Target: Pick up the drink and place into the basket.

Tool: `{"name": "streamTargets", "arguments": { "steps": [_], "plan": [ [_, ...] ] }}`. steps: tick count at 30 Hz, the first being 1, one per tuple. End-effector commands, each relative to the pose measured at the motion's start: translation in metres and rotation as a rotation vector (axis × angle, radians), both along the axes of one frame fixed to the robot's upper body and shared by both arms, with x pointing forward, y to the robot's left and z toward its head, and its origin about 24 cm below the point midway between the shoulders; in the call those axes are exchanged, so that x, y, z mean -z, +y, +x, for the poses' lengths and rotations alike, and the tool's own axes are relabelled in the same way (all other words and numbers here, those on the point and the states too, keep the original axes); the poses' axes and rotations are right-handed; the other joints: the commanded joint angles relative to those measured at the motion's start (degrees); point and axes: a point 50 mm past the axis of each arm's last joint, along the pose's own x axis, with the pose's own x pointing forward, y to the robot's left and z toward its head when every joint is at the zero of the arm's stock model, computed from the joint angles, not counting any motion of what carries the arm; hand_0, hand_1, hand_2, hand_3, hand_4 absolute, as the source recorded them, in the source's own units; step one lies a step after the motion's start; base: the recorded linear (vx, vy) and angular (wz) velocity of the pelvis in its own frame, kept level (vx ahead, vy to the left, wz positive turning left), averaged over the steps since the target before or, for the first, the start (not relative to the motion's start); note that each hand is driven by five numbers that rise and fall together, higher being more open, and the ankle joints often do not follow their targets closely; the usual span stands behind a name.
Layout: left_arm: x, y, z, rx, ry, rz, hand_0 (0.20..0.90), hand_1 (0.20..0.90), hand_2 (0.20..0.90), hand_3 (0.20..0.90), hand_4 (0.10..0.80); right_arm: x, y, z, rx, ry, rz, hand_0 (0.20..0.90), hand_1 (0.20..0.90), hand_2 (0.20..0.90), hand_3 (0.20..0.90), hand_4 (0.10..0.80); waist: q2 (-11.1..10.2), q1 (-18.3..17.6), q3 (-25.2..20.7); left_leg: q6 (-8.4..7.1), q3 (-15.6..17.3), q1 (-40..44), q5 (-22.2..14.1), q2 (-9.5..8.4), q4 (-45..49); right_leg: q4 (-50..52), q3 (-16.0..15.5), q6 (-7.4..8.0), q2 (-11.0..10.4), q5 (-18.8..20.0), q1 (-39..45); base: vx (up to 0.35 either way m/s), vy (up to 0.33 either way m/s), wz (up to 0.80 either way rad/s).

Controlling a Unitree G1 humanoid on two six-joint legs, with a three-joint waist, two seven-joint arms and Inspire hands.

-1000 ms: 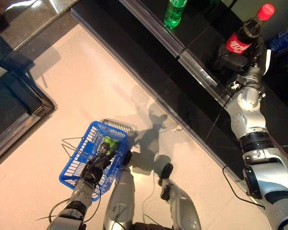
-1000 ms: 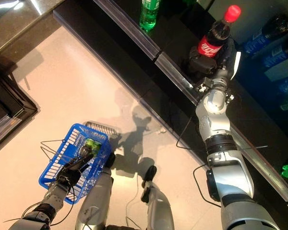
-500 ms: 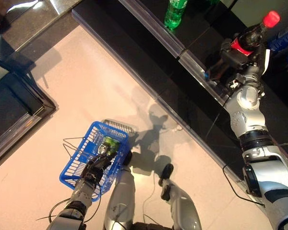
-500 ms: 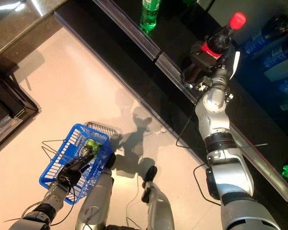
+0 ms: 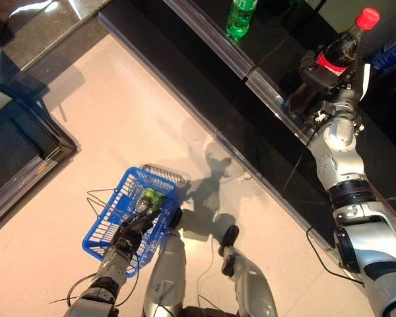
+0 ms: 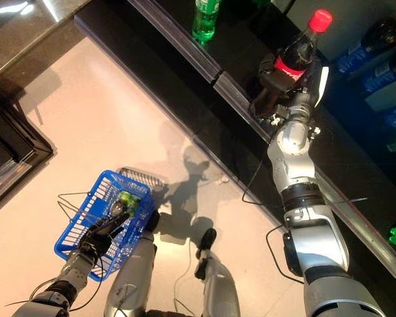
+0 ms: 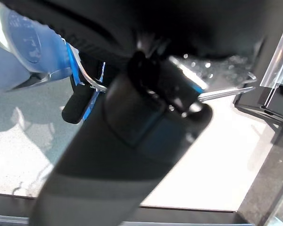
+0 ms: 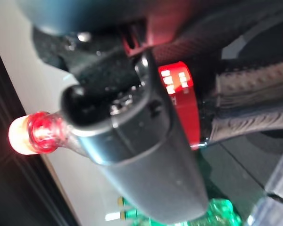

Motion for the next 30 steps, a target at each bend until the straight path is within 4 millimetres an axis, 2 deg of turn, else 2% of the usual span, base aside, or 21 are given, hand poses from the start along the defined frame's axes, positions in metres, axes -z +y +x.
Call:
{"name": "streamTargets", "arguments": {
  "steps": [1,5,10,13,19,24,30],
  "plan": [
    [-0.009,-0.01,0.004,0.118,-0.136,0.007,0.3,0.3,0.3,0.2,0.1,-0.08,0.016,-0.034,-0.089,-0.385,-0.147,0.3,0.3,0.3,0.2,0.1,0.9,-1.1,-3.8,4.19,2.4,2.7,0.3,-0.73,-3.2,3.4,-1.6,0.22,-1.7,-1.7,2.1,0.0,0.0,0.0],
    [-0.004,-0.009,-0.004,0.106,-0.125,0.003,0.3,0.3,0.3,0.2,0.1,-0.071,0.027,-0.04,-0.16,-0.388,-0.18,0.3,0.3,0.3,0.2,0.1,0.8,-1.8,-5.5,3.88,2.9,5.2,1.5,-0.44,-7.3,0.2,-1.3,0.65,-1.3,-0.6,3.9,0.006,0.009,0.0],
    [0.006,-0.007,-0.018,0.078,-0.097,-0.004,0.3,0.3,0.3,0.2,0.1,-0.056,0.039,-0.046,-0.249,-0.367,-0.23,0.3,0.3,0.3,0.2,0.1,0.3,-3.0,-9.2,3.35,5.1,9.3,3.2,0.33,-13.2,-4.1,-0.7,1.55,-1.1,1.1,6.6,0.048,0.051,-0.05],
    [0.012,-0.005,-0.029,0.06,-0.075,-0.008,0.3,0.3,0.3,0.2,0.1,-0.041,0.045,-0.053,-0.321,-0.342,-0.255,0.3,0.3,0.3,0.2,0.1,-0.2,-3.8,-12.8,2.95,7.0,12.1,4.4,0.83,-16.7,-6.9,-0.2,2.14,-1.0,2.4,8.6,0.085,0.052,-0.13],
    [0.02,-0.006,-0.041,0.031,-0.04,-0.022,0.3,0.3,0.3,0.2,0.1,-0.018,0.052,-0.062,-0.404,-0.3,-0.294,0.3,0.3,0.3,0.2,0.1,-0.4,-5.1,-18.8,2.6,9.5,15.3,4.4,1.16,-18.5,-10.6,0.0,2.76,-1.1,4.1,11.8,0.084,0.045,-0.12],
    [0.021,-0.006,-0.044,-0.001,-0.056,-0.056,0.3,0.3,0.3,0.2,0.1,-0.007,0.059,-0.066,-0.473,-0.264,-0.312,0.3,0.3,0.3,0.2,0.1,-0.4,-5.5,-22.5,2.43,10.6,17.3,3.9,1.22,-18.5,-12.1,-0.1,2.54,-1.1,4.4,14.0,0.084,0.026,-0.06],
    [0.015,-0.019,-0.039,0.003,-0.128,-0.119,0.3,0.3,0.3,0.2,0.1,0.013,0.067,-0.07,-0.534,-0.203,-0.306,0.3,0.3,0.3,0.2,0.1,0.2,-4.8,-25.8,2.08,11.4,20.0,3.6,1.5,-18.5,-12.9,-1.5,1.97,-1.1,3.9,17.1,0.06,0.012,-0.02]
  ]
}}
